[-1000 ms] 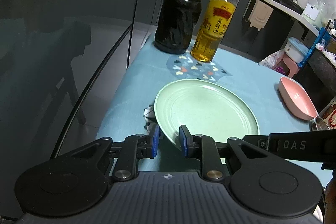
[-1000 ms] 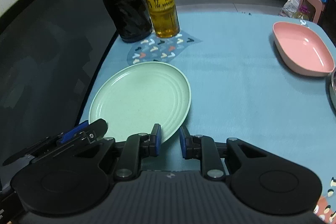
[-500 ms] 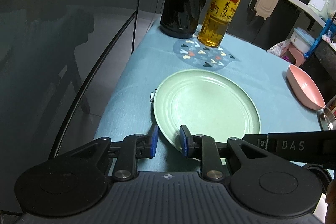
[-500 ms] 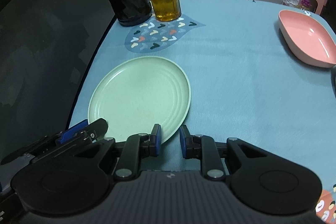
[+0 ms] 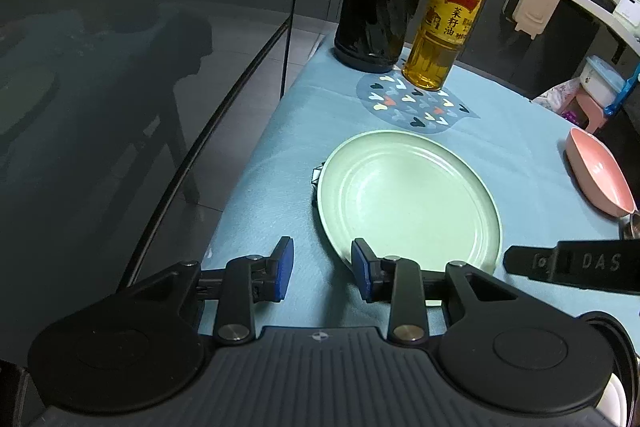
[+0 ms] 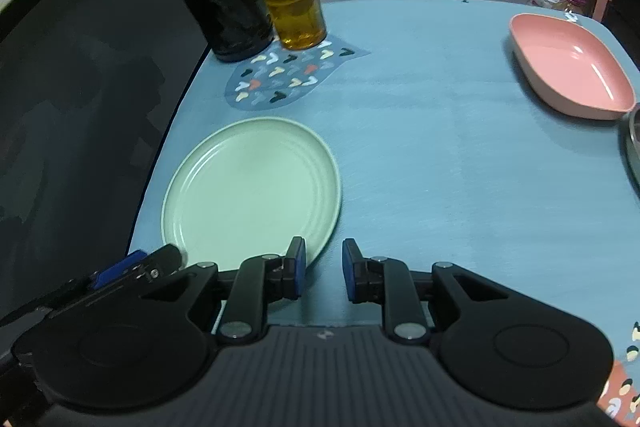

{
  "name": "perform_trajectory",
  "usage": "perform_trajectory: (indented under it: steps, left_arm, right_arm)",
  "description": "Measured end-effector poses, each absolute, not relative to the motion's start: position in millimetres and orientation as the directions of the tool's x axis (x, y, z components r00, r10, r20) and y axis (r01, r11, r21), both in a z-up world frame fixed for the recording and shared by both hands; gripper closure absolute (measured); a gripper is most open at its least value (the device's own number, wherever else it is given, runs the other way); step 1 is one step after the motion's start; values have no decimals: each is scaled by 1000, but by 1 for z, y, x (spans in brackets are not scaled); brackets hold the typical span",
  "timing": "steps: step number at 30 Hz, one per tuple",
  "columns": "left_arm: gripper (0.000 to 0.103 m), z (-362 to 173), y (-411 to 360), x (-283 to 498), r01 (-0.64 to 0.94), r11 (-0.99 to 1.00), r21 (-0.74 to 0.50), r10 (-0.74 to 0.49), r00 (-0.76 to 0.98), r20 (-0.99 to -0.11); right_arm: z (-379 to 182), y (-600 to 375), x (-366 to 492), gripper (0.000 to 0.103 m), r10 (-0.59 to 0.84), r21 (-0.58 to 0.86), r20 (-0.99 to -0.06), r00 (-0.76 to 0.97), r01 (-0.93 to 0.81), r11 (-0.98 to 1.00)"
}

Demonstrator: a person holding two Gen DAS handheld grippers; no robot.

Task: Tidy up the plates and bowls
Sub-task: 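Lift the green plate with both grippers and carry it toward the stacked bowls, then lower the green plate onto the stack and open both grippers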

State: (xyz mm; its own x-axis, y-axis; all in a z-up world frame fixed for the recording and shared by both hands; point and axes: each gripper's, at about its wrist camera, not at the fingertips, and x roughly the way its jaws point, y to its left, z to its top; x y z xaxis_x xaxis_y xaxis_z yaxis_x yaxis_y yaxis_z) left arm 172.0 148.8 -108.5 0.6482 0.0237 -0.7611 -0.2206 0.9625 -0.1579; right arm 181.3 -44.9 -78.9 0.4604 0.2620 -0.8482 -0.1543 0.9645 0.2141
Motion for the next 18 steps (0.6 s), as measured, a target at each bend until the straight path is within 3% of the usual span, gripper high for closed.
perform_trajectory:
  steps: [18]
  left_arm:
    - [73, -73, 101, 178, -157, 974, -163, -5, 702, -712]
  right_arm:
    - [-64, -126, 184, 77, 268, 275, -807, 527, -65, 959]
